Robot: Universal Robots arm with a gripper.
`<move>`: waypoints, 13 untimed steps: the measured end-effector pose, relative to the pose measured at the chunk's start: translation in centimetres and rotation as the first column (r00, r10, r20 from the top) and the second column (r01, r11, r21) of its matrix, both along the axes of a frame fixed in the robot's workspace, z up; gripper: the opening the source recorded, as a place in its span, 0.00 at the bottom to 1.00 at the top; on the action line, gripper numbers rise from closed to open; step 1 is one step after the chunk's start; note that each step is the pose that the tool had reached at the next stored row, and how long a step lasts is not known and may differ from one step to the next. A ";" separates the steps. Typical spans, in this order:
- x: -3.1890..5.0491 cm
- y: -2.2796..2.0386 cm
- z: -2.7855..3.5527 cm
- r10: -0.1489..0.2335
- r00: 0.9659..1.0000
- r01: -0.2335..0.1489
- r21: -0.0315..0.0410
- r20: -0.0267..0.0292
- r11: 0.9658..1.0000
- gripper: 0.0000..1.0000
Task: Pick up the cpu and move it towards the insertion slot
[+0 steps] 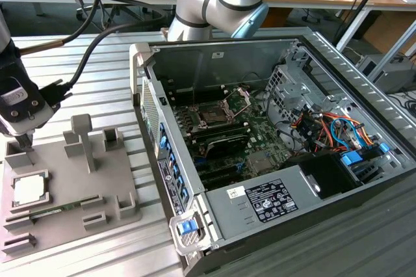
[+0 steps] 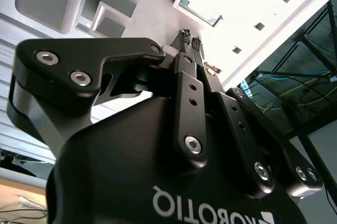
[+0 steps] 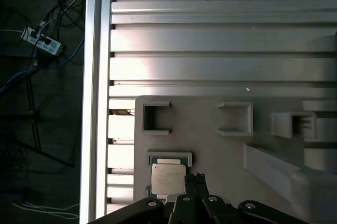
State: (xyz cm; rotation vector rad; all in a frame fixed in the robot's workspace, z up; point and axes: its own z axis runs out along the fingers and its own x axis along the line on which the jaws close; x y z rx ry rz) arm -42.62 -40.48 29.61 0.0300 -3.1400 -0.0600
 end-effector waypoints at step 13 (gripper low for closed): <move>-0.11 0.00 -0.38 0.000 1.000 0.000 0.000 0.000 1.000 0.11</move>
